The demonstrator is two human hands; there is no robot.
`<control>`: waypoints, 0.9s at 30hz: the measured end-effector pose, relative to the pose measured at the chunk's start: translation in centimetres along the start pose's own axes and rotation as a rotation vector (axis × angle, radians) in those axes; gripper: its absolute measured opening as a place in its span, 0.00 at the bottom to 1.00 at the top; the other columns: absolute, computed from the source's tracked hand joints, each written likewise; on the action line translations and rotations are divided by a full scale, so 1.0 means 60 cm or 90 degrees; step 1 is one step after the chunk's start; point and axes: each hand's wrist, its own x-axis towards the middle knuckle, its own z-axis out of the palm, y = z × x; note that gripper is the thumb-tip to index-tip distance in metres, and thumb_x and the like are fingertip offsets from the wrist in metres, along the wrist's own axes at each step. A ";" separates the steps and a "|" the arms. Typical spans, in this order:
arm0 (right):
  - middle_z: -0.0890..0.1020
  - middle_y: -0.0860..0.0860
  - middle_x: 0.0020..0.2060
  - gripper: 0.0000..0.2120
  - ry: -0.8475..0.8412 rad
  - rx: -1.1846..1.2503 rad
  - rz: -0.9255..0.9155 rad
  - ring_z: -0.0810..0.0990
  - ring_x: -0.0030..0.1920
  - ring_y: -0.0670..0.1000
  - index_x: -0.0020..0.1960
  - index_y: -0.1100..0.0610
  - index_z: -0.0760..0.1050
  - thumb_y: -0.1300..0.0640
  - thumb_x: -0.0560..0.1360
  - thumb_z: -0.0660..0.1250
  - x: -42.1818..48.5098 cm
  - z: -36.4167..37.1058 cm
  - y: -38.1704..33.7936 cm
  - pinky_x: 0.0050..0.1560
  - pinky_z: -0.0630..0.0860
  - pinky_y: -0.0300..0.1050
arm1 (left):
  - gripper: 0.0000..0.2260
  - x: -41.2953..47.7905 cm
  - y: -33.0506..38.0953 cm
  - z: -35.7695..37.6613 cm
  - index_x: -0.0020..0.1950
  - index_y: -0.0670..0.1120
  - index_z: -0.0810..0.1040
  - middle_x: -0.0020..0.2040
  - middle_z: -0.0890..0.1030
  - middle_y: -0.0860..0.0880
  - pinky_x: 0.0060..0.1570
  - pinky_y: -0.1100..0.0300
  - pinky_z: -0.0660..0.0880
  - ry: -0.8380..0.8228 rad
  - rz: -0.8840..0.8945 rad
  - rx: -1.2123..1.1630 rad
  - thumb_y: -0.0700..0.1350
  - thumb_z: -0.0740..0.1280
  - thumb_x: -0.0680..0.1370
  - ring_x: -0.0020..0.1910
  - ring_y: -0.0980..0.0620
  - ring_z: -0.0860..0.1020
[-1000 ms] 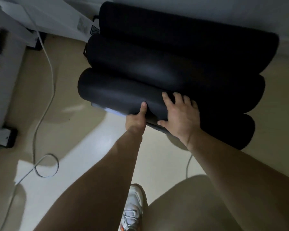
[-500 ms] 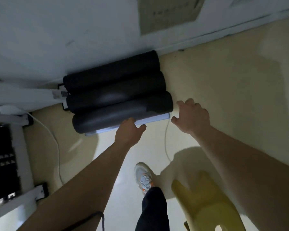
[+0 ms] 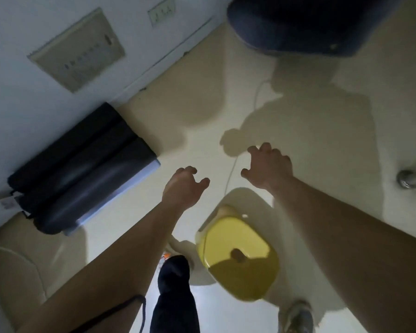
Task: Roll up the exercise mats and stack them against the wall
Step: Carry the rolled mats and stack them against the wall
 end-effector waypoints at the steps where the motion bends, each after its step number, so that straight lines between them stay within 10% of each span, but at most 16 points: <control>1: 0.71 0.56 0.65 0.28 -0.006 0.013 0.018 0.74 0.63 0.59 0.74 0.51 0.66 0.42 0.78 0.65 -0.026 0.012 0.063 0.55 0.70 0.53 | 0.25 -0.023 0.039 0.037 0.74 0.48 0.72 0.70 0.74 0.46 0.63 0.55 0.69 -0.006 0.011 0.007 0.57 0.66 0.80 0.66 0.46 0.75; 10: 0.69 0.56 0.66 0.29 -0.065 0.151 0.250 0.73 0.64 0.60 0.75 0.53 0.64 0.42 0.78 0.65 -0.310 0.140 0.534 0.53 0.69 0.53 | 0.26 -0.223 0.324 0.335 0.75 0.48 0.71 0.70 0.75 0.44 0.65 0.51 0.73 -0.134 0.132 0.131 0.57 0.67 0.79 0.66 0.44 0.77; 27: 0.66 0.58 0.74 0.35 -0.088 0.401 0.526 0.73 0.69 0.62 0.80 0.53 0.58 0.40 0.79 0.66 -0.711 0.521 0.958 0.64 0.73 0.59 | 0.26 -0.474 0.523 0.857 0.77 0.48 0.69 0.69 0.75 0.45 0.63 0.53 0.71 -0.282 0.342 0.402 0.57 0.65 0.81 0.66 0.45 0.76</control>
